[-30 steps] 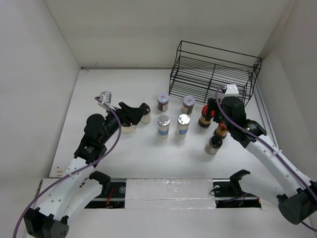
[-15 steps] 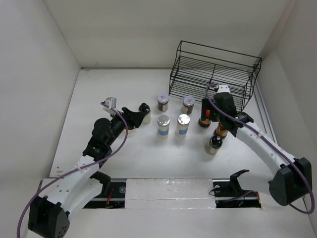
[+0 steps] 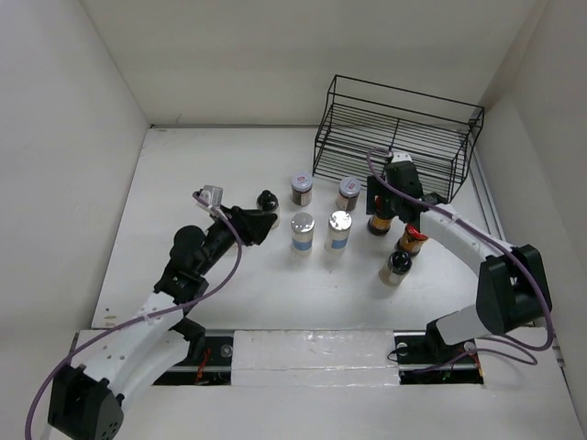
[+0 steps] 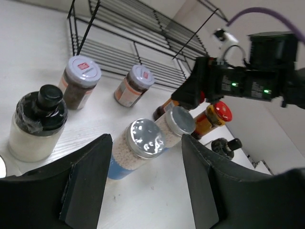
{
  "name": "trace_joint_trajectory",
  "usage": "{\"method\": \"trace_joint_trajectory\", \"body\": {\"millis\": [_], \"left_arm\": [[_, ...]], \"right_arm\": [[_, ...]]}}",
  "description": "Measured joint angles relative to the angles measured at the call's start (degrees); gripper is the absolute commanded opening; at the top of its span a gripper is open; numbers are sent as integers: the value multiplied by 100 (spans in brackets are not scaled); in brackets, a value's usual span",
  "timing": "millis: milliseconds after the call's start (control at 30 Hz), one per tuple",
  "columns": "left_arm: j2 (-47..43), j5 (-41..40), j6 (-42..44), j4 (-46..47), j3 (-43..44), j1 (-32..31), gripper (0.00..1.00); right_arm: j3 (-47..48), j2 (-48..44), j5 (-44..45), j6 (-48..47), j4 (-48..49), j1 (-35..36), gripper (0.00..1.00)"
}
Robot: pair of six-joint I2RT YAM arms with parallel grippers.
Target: Organize the condiment bottles
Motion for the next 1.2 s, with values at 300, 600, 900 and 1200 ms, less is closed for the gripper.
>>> {"method": "trace_joint_trajectory", "body": {"millis": [300, 600, 900, 1200], "left_arm": [[-1812, -457, 345, 179, -501, -402, 68], [-1998, -732, 356, 81, -586, -466, 71], [-2020, -839, 337, -7, -588, -483, 71], [-2098, -898, 330, -74, -590, -527, 71]], "right_arm": [[15, 118, -114, 90, 168, -24, 70], [133, -273, 179, 149, -9, 267, 92], [-103, -232, 245, 286, 13, 264, 85], [-107, -297, 481, 267, -125, 341, 24]]}}
